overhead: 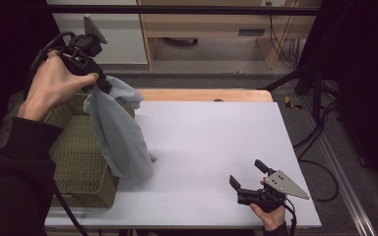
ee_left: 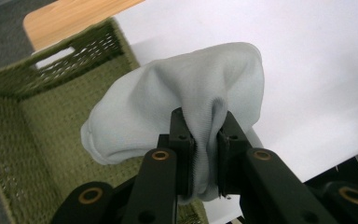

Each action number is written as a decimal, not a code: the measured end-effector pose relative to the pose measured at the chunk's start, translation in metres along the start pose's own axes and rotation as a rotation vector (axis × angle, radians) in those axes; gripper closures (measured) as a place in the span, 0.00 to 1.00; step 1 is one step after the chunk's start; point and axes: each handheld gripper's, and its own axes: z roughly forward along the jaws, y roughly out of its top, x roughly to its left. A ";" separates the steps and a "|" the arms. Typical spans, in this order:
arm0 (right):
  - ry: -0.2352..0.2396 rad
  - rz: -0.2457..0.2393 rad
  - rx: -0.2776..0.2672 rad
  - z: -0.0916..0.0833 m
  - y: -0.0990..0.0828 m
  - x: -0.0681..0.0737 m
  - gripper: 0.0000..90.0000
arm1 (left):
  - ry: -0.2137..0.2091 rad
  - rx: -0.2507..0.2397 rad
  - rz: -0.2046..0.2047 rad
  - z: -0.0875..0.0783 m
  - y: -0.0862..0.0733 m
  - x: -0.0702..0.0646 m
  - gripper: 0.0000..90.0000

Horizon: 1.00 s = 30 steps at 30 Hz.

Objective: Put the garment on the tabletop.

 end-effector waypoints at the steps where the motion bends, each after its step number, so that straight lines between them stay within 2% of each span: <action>1: 0.000 -0.001 -0.003 0.000 0.000 0.000 0.01 | -0.011 -0.004 0.013 0.000 0.001 -0.005 0.88; 3: -0.002 0.005 0.002 -0.001 0.000 0.000 0.01 | -0.045 -0.030 0.038 -0.002 0.005 -0.017 0.88; 5: -0.001 0.015 0.005 -0.001 0.000 0.000 0.01 | -0.043 -0.032 0.052 -0.003 0.007 -0.021 0.88; 6: -0.005 0.004 -0.002 -0.001 0.000 -0.001 0.01 | -0.043 -0.033 0.062 -0.004 0.008 -0.026 0.88; 7: 0.000 0.023 -0.004 -0.001 0.001 0.000 0.01 | -0.044 -0.034 0.077 -0.004 0.009 -0.031 0.88; 11: 0.004 0.013 -0.005 -0.001 0.001 -0.001 0.01 | -0.055 -0.055 0.115 -0.007 0.012 -0.050 0.88; 15: -0.005 0.009 0.010 -0.001 0.001 0.000 0.01 | -0.064 -0.072 0.187 -0.010 0.013 -0.071 0.88; 16: 0.002 0.024 -0.006 0.000 0.001 0.001 0.01 | -0.062 -0.073 0.193 -0.010 0.013 -0.076 0.88; 18: 0.001 0.023 -0.003 0.000 0.001 0.001 0.01 | -0.063 -0.079 0.223 -0.010 0.014 -0.084 0.88; 20: 0.004 0.010 -0.003 -0.001 0.001 0.000 0.01 | -0.072 -0.094 0.232 -0.011 0.014 -0.090 0.88; 25: 0.006 0.005 -0.002 -0.002 0.002 0.000 0.01 | -0.091 -0.083 0.267 -0.007 0.017 -0.104 0.88; 26: 0.012 0.027 0.000 -0.002 0.002 0.001 0.01 | -0.092 -0.081 0.274 -0.005 0.018 -0.107 0.88; 30: 0.007 -0.003 -0.008 -0.002 0.002 -0.001 0.01 | -0.100 -0.060 0.317 0.002 0.021 -0.119 0.88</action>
